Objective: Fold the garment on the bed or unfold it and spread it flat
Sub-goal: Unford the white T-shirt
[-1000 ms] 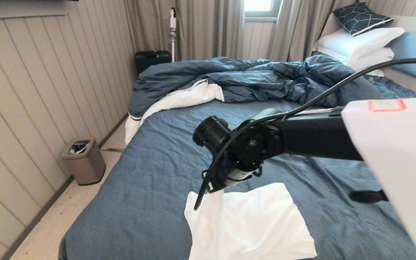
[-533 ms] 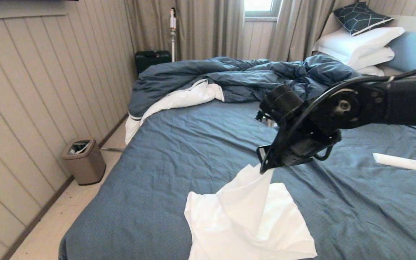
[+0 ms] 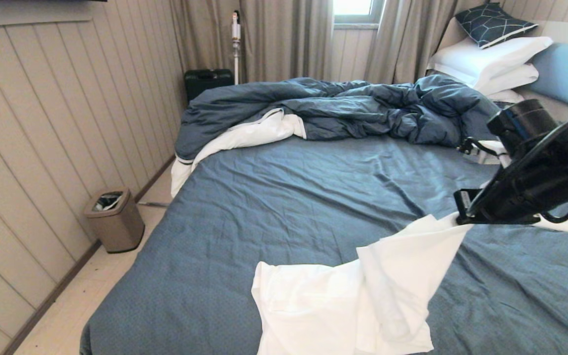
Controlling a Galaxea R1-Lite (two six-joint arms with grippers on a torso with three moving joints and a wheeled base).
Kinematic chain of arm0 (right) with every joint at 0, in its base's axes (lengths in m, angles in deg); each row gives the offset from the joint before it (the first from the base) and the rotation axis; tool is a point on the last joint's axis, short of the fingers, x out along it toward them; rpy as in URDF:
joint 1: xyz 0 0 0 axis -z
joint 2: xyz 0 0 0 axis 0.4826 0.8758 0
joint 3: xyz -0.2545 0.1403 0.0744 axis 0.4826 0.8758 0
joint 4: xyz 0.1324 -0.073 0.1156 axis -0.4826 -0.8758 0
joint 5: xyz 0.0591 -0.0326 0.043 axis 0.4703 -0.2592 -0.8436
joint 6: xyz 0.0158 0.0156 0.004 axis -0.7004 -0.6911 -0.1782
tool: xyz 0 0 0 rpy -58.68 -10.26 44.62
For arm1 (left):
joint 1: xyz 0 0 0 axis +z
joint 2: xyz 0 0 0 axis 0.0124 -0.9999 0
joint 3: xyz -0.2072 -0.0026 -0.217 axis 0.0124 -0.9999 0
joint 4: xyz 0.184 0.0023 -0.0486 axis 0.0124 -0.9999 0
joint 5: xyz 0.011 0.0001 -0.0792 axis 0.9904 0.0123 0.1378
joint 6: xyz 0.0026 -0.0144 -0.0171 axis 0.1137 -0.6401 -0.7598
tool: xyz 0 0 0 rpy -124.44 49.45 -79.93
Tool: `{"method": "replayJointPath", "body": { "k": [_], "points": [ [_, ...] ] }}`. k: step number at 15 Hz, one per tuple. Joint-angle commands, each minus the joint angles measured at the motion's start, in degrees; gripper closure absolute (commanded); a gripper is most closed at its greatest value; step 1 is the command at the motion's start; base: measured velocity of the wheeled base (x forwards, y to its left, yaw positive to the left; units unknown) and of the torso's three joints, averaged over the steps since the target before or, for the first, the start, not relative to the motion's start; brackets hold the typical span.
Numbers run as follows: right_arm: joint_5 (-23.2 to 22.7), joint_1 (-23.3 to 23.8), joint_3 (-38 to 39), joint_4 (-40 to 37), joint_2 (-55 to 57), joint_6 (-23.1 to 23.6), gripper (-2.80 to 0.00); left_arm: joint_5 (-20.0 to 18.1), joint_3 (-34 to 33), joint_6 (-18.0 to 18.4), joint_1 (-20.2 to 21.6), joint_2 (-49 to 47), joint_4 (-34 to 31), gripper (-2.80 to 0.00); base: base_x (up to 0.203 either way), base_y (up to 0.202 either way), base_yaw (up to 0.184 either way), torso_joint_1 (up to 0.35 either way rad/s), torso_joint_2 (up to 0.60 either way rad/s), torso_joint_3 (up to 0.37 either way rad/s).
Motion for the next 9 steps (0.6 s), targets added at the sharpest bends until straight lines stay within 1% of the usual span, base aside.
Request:
{"method": "replayJointPath", "body": {
  "k": [1, 3, 5, 9],
  "points": [
    [-1.84, 7.17, 4.62, 2.61, -2.15, 2.62, 0.0, 0.02, -0.01, 0.0, 0.01, 0.0, 0.0, 0.0, 0.0, 0.0, 0.0, 0.0, 0.0, 0.0],
    [-4.29, 12.35, 7.35, 6.51, -1.47, 5.42, 0.0, -0.06, -0.01, -0.08, 0.07, 0.0, 0.0, 0.0, 0.0, 0.0, 0.0, 0.0, 0.0, 0.0],
    [-5.99, 16.4, 8.32, 9.23, 0.86, 7.46, 0.0, 0.02, -0.01, -0.08, 0.07, 0.0, 0.0, 0.0, 0.0, 0.0, 0.0, 0.0, 0.0, 0.0],
    [-6.84, 21.34, 9.25, 11.23, 5.84, 9.1, 0.0, 0.02, -0.01, -0.15, 0.03, 0.0, 0.0, 0.0, 0.0, 0.0, 0.0, 0.0, 0.0, 0.0]
  ]
}}
